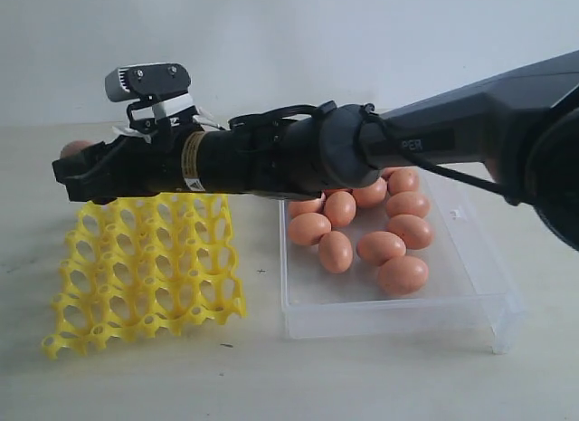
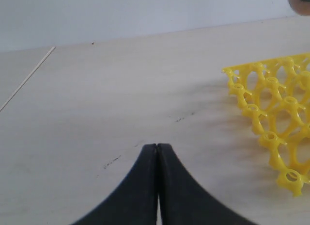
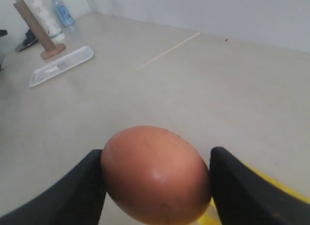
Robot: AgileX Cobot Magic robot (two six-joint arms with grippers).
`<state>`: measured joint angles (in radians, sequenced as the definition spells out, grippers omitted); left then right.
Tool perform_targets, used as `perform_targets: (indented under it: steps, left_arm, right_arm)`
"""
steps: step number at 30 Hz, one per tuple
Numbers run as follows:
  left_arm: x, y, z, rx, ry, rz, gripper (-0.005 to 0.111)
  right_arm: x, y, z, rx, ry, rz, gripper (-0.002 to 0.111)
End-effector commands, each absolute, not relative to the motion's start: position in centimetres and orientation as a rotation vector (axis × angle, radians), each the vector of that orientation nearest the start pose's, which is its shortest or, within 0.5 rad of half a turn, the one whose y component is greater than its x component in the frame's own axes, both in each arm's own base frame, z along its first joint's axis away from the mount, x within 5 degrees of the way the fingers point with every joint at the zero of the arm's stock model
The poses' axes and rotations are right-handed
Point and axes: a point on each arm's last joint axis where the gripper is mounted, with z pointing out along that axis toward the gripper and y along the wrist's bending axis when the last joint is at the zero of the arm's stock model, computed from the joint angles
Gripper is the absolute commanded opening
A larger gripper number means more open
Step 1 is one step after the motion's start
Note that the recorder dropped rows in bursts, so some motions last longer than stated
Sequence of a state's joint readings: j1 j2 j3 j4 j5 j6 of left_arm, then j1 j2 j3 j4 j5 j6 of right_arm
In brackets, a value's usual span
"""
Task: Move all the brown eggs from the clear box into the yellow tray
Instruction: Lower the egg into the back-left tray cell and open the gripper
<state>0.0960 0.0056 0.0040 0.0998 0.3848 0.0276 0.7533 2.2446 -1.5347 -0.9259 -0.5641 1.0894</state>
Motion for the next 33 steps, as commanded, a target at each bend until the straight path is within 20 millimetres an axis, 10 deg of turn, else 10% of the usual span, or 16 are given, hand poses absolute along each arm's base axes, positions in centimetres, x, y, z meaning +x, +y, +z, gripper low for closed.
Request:
perform_targets:
  steps: [1, 25, 33]
  left_arm:
    - [5.2, 0.8, 17.9, -0.002, 1.862, 0.175, 0.0]
    - [5.2, 0.8, 17.9, -0.002, 1.862, 0.175, 0.0]
    - [5.2, 0.8, 17.9, -0.002, 1.862, 0.175, 0.0]
  right_arm:
    - [34.5, 38.0, 16.5, -0.886, 1.767, 1.127, 0.0]
    - [37.6, 39.9, 10.6, -0.86, 1.834, 1.038, 0.0]
    - [38.2, 40.4, 10.3, -0.859, 1.809, 1.04, 0.018]
